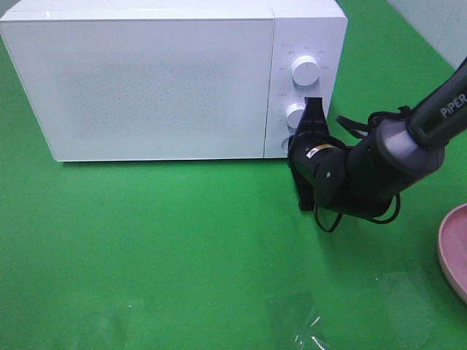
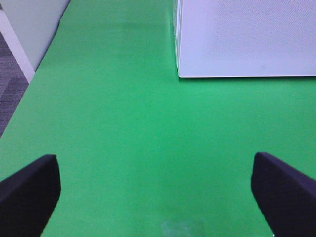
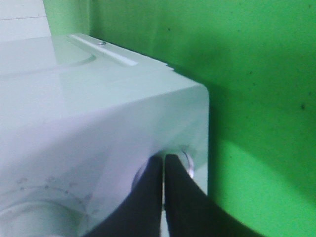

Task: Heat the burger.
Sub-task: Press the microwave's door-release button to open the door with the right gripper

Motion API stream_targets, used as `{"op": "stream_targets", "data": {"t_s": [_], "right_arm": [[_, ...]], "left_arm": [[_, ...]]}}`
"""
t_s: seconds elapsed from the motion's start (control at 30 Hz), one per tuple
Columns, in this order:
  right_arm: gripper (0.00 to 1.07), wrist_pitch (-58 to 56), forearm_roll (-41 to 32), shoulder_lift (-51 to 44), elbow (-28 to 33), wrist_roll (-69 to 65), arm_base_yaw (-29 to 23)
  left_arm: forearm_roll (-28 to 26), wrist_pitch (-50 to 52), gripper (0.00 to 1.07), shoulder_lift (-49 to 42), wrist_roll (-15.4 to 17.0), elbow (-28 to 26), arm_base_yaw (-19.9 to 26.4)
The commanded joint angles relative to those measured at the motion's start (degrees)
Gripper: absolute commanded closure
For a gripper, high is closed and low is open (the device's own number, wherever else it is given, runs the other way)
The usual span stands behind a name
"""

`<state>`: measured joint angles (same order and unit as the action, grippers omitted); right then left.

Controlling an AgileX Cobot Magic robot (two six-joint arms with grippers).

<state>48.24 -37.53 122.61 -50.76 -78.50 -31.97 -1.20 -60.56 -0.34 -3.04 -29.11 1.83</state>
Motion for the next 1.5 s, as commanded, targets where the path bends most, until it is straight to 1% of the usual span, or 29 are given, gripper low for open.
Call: {"op": "stream_targets", "data": {"t_s": [0.03,0.47,0.63,0.83,0.9,1.03,1.17,1.4,1.5], "right_arm": [[1.07,3.6,-0.5,0.1,-0.7,1.2,0.5],[1.07,6.3,-0.1,0.3,-2.7,-0.2,0.5],[1.07,9.9,-0.3,0.3,-3.3,-1.9,0.5],[1.07,13.4,-0.3,1.0,-5.6,-1.6,0.5],[1.07,16.7,-0.3,2.1,-7.0,-1.4,0.5],[1.07,19.4,-0.3,3.0,-7.6,-1.3,0.5],[1.07,19.5,-0.1,4.4,-9.1,-1.0,1.1],[1.07,19.2,-0.3,4.4,-9.1,-1.0,1.1],[1.07,16.1,-0.3,4.3,-9.0,-0.8,1.1]], "left_arm": [[-0.5,0.8,0.09,-1.1,0.0,0.3,-0.4],[-0.5,0.8,0.09,-1.1,0.0,0.3,-0.4],[-0.5,0.8,0.09,-1.1,0.0,0.3,-0.4],[-0.5,0.8,0.09,-1.1,0.0,0.3,-0.4],[-0.5,0.8,0.09,-1.1,0.0,0.3,-0.4],[-0.5,0.8,0.09,-1.1,0.0,0.3,-0.4],[-0.5,0.8,0.09,-1.1,0.0,0.3,-0.4],[-0.5,0.8,0.09,-1.1,0.0,0.3,-0.4],[-0.5,0.8,0.09,-1.1,0.0,0.3,-0.4]]}}
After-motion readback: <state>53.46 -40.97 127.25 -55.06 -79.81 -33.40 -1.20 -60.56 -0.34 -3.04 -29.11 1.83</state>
